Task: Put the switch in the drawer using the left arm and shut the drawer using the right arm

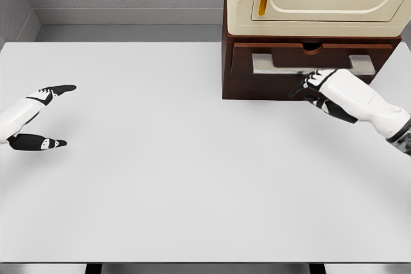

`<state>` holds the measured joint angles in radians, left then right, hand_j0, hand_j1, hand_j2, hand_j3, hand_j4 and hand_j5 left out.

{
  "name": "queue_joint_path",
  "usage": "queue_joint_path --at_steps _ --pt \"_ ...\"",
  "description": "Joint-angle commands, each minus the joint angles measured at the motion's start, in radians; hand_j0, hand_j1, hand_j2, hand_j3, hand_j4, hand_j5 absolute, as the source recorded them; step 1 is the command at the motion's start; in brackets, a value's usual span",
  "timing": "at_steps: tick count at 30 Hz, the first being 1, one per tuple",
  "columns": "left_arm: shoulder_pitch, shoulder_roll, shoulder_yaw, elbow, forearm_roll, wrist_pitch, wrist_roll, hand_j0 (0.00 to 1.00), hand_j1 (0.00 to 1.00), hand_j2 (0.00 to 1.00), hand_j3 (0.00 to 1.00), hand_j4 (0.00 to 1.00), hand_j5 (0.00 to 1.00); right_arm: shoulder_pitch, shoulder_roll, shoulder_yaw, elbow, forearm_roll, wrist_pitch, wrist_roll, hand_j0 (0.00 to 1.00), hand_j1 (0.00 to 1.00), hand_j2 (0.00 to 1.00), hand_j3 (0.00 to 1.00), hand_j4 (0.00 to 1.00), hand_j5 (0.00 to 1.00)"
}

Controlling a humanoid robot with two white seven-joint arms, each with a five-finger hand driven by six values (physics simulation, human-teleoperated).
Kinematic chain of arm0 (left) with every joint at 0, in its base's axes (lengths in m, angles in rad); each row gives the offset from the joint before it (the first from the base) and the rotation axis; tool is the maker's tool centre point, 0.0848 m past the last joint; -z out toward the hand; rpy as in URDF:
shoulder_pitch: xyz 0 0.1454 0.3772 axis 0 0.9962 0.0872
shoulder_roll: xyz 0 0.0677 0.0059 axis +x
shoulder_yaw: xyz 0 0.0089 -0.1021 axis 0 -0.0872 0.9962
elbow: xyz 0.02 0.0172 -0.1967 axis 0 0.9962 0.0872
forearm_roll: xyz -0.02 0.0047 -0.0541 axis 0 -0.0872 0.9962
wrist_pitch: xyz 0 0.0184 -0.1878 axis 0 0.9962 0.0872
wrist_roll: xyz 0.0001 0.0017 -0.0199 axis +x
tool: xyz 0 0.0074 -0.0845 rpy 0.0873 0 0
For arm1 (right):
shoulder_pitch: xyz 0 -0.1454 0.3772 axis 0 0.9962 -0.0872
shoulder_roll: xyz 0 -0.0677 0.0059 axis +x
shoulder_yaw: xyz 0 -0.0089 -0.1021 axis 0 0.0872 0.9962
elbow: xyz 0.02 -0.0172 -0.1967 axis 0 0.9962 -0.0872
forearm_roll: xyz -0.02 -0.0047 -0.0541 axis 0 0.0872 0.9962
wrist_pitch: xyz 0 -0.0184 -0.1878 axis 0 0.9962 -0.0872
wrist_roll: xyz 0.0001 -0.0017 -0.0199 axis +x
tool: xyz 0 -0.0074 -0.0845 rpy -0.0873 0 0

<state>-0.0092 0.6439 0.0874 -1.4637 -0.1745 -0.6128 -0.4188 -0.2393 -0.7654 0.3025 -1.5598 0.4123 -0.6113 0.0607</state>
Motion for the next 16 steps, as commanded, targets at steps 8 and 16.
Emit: queue_joint_path --at_steps 8,16 --pt "0.0 0.0 0.0 -0.006 0.007 0.002 0.0 1.0 1.0 1.0 1.0 1.0 1.0 -0.026 0.034 0.007 0.043 -0.007 0.0 0.024 0.55 0.55 0.55 0.55 0.55 0.55" --pt "0.0 0.0 0.0 -0.006 0.009 0.002 0.0 1.0 1.0 1.0 1.0 1.0 1.0 0.092 -0.207 -0.006 -0.022 -0.113 0.0 0.019 0.55 0.55 0.55 0.55 0.55 0.55"
